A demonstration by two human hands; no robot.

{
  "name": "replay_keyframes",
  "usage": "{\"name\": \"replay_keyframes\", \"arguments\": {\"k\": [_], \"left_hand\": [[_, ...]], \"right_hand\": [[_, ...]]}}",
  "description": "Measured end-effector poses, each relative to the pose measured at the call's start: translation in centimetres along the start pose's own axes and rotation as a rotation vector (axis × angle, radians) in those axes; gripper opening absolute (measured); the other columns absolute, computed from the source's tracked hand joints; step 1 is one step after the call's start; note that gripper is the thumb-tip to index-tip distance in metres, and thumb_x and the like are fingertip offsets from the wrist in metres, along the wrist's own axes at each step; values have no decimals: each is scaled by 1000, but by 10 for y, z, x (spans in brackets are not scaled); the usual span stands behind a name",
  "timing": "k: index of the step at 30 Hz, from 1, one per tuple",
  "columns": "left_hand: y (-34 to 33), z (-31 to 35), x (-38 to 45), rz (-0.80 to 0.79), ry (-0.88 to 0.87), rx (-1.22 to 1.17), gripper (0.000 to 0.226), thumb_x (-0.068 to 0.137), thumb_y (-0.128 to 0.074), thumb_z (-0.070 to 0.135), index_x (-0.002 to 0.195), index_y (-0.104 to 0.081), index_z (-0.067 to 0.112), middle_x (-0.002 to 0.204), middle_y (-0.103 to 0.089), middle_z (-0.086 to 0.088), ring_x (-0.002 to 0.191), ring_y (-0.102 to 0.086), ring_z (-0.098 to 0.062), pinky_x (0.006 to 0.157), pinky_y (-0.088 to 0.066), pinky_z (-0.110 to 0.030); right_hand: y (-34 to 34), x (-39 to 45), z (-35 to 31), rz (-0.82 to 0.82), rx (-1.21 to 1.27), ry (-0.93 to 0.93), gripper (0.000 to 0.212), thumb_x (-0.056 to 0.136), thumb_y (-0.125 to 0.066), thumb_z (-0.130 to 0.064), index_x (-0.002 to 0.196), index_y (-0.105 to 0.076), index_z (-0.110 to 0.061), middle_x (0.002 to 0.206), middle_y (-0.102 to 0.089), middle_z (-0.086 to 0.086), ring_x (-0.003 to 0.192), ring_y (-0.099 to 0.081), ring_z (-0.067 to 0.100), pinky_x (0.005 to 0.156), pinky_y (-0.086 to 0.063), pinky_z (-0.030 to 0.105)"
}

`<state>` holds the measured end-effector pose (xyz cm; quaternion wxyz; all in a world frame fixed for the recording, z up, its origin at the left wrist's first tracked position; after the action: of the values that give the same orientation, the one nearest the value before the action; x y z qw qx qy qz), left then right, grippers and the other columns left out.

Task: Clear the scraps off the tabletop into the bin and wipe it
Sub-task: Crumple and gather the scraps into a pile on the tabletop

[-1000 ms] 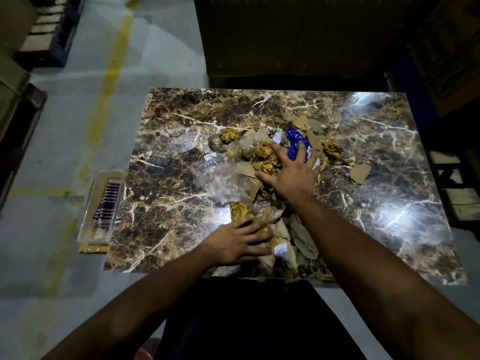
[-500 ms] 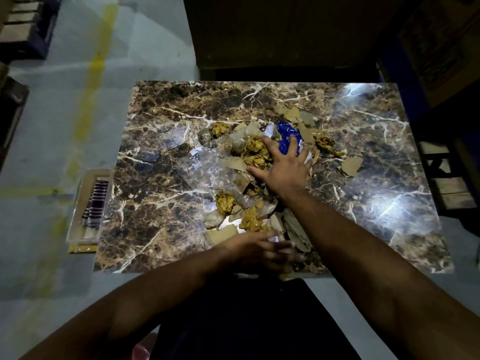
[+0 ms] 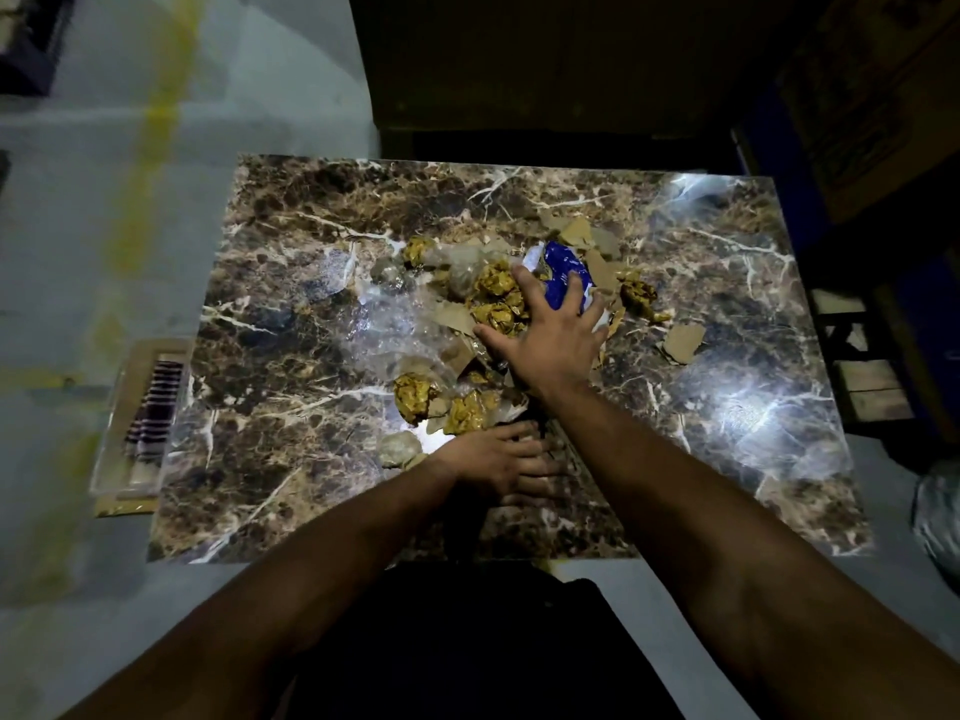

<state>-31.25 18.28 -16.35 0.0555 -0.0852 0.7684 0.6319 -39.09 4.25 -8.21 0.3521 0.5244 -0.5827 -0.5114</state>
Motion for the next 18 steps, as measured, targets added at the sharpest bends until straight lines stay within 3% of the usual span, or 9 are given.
{"name": "replay_keyframes", "arguments": {"k": [5,10,14,18], "left_hand": [[8,-29,-6,84,7,17,38,103,-39,44,131,-62,38,140,-60,8,128,-45,-25,114,-27,-45],[13,-50,-13,201,54,-32,50,110,-18,42,135,-62,38,140,-61,10,132,-54,-24,116,-25,-44],[4,-48,-14,183,84,-103,41,105,-41,49,143,-52,39,149,-53,9,137,-47,-23,115,-27,-46],[5,-49,-24,141,131,-189,49,106,-28,51,151,-40,38,152,-48,5,145,-37,-26,117,-18,-47]], "right_hand": [[3,21,-3,-6,-1,-37,98,67,-42,-99,149,-7,-61,165,-17,20,145,-16,56,109,-27,72],[5,38,-2,-10,27,-91,98,67,-45,-98,150,-12,-59,165,-17,19,146,-14,56,109,-25,73],[4,37,-5,-57,19,-104,100,66,-44,-99,150,-9,-59,167,-11,19,147,-9,57,109,-19,76],[14,35,-4,-119,28,-66,103,66,-44,-99,152,-4,-59,168,-4,21,149,-2,55,111,-10,76]]}}
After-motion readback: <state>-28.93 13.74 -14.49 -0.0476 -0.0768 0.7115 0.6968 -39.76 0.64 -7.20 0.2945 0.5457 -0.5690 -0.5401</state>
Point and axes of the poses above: each hand's wrist, its own x-axis towards the middle knuckle, its own y-axis out of the back of the hand, z = x × y, the point moved 6 cm from there along x, towards the middle knuckle
